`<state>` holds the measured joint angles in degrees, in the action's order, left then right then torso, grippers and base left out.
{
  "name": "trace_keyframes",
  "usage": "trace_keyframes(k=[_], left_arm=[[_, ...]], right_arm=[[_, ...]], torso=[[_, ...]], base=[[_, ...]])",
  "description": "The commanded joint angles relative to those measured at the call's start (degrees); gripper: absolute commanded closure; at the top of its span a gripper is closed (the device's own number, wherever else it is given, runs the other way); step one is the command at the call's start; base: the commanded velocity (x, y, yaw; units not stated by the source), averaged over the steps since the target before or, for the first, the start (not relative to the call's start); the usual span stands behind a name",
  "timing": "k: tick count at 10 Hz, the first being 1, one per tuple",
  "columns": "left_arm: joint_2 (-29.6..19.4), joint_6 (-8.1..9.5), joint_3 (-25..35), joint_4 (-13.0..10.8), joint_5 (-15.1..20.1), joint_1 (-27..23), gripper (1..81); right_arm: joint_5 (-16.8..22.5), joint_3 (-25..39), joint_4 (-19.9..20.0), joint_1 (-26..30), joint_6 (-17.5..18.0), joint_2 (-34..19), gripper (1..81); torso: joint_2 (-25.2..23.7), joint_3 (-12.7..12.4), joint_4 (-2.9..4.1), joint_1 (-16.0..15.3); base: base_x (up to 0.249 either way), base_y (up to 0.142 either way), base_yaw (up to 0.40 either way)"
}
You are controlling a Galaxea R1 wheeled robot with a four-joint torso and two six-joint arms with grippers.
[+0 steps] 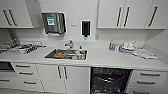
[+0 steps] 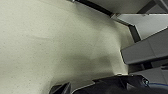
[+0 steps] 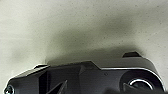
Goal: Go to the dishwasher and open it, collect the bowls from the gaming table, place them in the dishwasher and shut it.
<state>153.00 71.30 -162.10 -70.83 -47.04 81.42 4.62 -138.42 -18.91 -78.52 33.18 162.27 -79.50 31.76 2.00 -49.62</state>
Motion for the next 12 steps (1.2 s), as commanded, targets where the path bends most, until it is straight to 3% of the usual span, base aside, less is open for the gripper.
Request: trace_keyframes(k=[1,2,4,5,10,11,12], left_arm=[[7.05,8.06,-6.92,-5.02,14.07,1.33,1.0],[8.37,8.15,-6.92,-5.02,17.57,1.59,1.0],[12.15,7.97,-6.75,-4.93,28.82,1.86,1.0],[13.21,7.97,-6.74,-4.93,31.14,1.86,1.0],[15.14,7.8,-6.74,-3.53,31.66,5.46,1.0],[15.85,7.45,-6.83,-3.35,33.6,5.46,1.0],[17.07,6.85,-6.74,-3.7,38.41,5.46,1.0]], right_arm=[[0.3,-2.62,-0.52,1.03,-2.33,1.68,1.0],[0.13,-3.5,-0.6,0.42,-2.68,2.64,1.0],[0.13,-6.32,-0.43,0.07,-3.12,4.58,1.0],[0.13,-6.94,-0.43,0.07,-3.12,5.11,1.0],[0.21,-7.02,-0.34,0.42,-3.12,5.55,1.0],[0.3,-7.02,-0.34,0.42,-3.12,5.64,1.0],[0.39,-7.02,-0.34,0.51,-3.04,5.72,1.0]], torso=[[0.0,0.0,0.0,0.0],[0.0,0.0,0.0,0.0],[-0.02,0.0,0.0,0.0],[-0.02,0.0,0.0,0.0],[-0.02,-0.02,0.0,0.0],[-0.02,-0.02,0.0,0.0],[-0.02,-0.02,0.0,0.0]], base=[[0.0,0.0,0.0],[0.0,0.0,0.0],[0.0,0.0,0.0],[0.0,0.0,0.0],[0.0,0.0,0.0],[0.0,0.0,0.0],[0.0,0.0,0.0]])
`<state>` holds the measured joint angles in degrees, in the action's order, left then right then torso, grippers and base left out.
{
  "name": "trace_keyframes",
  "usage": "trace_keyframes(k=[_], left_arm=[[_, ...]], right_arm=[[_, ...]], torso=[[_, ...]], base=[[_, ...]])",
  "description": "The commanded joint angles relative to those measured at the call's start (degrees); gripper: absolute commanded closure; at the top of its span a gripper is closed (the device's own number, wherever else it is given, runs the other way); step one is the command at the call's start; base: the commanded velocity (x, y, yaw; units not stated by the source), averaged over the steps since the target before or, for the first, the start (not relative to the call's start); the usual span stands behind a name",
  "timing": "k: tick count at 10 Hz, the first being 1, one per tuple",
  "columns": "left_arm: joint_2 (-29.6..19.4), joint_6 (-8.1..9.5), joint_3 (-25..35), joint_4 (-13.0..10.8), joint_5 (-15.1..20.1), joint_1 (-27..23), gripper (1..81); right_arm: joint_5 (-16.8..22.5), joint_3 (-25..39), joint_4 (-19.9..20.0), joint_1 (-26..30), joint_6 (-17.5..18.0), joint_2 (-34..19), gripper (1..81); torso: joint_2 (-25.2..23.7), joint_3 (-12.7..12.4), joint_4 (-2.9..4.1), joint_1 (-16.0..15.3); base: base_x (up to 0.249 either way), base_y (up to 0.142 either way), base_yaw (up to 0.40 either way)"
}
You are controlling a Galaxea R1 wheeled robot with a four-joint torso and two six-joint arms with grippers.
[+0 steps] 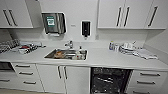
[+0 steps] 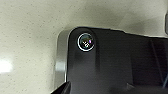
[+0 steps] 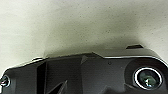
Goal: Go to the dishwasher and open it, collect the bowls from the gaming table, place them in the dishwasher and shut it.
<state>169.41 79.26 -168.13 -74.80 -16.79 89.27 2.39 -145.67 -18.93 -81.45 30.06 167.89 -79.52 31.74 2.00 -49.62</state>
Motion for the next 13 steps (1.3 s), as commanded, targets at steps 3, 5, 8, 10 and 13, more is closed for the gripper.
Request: trace_keyframes(k=[3,5,8,10,13], left_arm=[[2.42,-27.31,-0.62,21.54,12.39,-2.65,1.0],[3.13,-53.93,0.59,46.4,12.47,-2.65,1.0],[2.77,-76.69,5.62,67.66,12.66,-3.27,1.0],[3.65,-76.89,5.97,69.0,12.31,-3.35,1.0],[4.27,-76.63,5.97,69.26,12.3,-3.97,1.0]], right_arm=[[2.71,0.22,-0.32,3.26,0.08,0.54,1.0],[2.88,0.05,-0.49,2.91,0.0,1.25,1.0],[3.24,-2.76,-1.37,2.64,0.08,3.61,1.0],[3.15,-7.15,-1.37,2.12,0.17,5.99,1.0],[2.8,-9.01,-1.11,1.24,0.7,7.22,1.0]], torso=[[0.0,0.0,0.0,0.0],[0.0,-0.02,0.0,0.0],[0.0,-0.02,0.0,0.0],[0.0,-0.02,0.0,0.0],[0.0,-0.02,0.0,0.0]], base=[[0.0,0.0,0.0],[0.0,0.0,0.0],[0.0,0.0,0.0],[0.0,0.0,0.0],[0.0,0.0,0.0]])
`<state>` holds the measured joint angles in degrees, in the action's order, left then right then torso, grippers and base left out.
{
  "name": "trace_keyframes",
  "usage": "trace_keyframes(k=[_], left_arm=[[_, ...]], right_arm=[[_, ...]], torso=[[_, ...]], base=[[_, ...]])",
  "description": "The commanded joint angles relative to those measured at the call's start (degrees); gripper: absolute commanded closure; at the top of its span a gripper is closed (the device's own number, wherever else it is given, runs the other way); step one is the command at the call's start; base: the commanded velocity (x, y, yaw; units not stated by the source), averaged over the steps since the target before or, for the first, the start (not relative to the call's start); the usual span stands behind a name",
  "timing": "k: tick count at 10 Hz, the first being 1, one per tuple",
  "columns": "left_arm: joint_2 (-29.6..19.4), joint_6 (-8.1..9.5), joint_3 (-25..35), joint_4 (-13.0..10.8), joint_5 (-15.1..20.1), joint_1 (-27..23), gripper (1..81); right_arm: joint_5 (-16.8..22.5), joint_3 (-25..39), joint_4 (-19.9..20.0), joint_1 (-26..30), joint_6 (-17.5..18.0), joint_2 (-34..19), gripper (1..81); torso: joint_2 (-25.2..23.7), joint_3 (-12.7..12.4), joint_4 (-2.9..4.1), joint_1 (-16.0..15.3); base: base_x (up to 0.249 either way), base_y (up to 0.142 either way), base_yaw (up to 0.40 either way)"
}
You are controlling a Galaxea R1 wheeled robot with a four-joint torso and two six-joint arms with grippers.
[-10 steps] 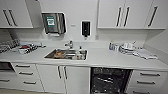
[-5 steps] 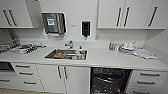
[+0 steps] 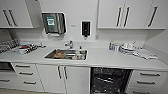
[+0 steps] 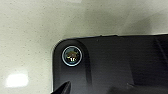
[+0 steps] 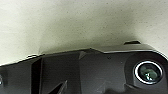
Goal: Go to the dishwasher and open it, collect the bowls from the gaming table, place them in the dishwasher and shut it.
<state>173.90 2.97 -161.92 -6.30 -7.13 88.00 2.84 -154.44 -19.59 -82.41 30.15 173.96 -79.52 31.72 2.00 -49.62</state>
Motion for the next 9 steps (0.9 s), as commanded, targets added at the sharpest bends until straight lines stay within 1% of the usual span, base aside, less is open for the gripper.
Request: trace_keyframes(k=[1,3,4,6,9], left_arm=[[-0.04,-0.42,-0.24,0.77,2.56,-2.7,1.0],[-0.3,-0.43,-0.24,0.77,2.04,-2.79,1.0],[-0.39,-0.25,-0.24,0.85,1.77,-2.79,1.0],[-0.21,-0.25,-0.24,0.77,1.95,-3.22,1.0],[0.05,-0.34,-0.24,0.77,2.47,-3.41,1.0]], right_arm=[[2.17,-0.23,-0.53,2.11,0.7,1.15,1.0],[2.08,-0.23,-0.8,1.93,0.09,1.24,1.0],[2.08,-0.23,-0.71,1.85,0.17,1.24,1.0],[2.08,-0.05,-0.72,1.68,0.09,1.5,1.0],[1.91,0.12,-0.62,1.32,0.17,2.03,1.0]], torso=[[0.0,0.0,0.0,0.0],[0.0,0.0,0.0,0.0],[5.73,0.0,0.0,3.69],[6.54,0.0,0.0,4.28],[12.09,0.0,0.0,7.87]], base=[[0.0,0.0,0.0],[0.0,0.0,0.0],[0.0,0.0,0.0],[0.0,0.0,0.0],[0.0,0.0,0.0]])
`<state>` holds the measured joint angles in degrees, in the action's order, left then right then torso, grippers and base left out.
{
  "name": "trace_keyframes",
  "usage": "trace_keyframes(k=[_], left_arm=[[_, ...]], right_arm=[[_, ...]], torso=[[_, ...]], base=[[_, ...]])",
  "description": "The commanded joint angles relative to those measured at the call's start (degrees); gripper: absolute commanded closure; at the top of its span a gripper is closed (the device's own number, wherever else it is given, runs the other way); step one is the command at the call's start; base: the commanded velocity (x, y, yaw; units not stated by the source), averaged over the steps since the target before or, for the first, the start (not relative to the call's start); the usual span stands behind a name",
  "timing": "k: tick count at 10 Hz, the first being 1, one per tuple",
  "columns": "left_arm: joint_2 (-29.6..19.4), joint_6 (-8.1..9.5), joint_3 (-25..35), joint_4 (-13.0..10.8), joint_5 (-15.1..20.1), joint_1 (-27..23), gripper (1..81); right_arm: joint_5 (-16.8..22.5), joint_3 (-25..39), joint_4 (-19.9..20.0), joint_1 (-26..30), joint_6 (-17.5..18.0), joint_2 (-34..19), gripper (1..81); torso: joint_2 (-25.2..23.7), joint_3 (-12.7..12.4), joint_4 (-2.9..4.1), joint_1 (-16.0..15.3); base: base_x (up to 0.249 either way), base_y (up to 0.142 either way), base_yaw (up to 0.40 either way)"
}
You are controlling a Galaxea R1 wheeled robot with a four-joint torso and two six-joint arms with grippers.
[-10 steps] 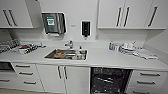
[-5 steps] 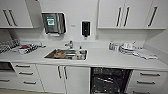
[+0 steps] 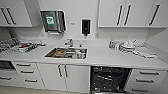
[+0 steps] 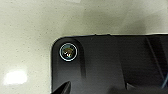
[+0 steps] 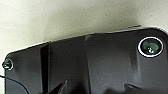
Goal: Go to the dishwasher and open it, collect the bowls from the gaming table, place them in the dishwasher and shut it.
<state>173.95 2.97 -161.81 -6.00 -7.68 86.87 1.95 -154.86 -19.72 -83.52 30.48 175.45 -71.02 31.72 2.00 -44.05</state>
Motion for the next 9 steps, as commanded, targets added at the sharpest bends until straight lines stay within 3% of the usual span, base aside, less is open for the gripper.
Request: trace_keyframes(k=[1,4,6,9], left_arm=[[0.0,-0.34,-0.35,0.46,3.02,-2.36,1.0],[0.44,-0.42,-0.35,0.37,3.11,-2.45,1.0],[0.62,-0.34,-0.35,0.46,3.11,-2.45,1.0],[0.62,-0.34,-0.35,0.46,3.11,-2.45,1.0]], right_arm=[[2.8,0.53,-0.58,2.52,-0.24,0.54,1.0],[2.8,0.27,-0.67,2.52,-0.33,0.37,1.0],[2.71,0.36,-0.67,2.43,-0.24,0.37,1.0],[2.71,0.26,-0.84,2.43,-0.24,0.37,1.0]], torso=[[5.58,0.0,0.0,3.58],[11.57,0.0,0.0,7.45],[15.57,-3.43,0.0,10.03],[21.14,-6.21,0.0,13.64]], base=[[0.0,0.0,0.0],[0.0,0.0,0.0],[0.0,0.0,0.0],[0.0,0.0,0.0]])
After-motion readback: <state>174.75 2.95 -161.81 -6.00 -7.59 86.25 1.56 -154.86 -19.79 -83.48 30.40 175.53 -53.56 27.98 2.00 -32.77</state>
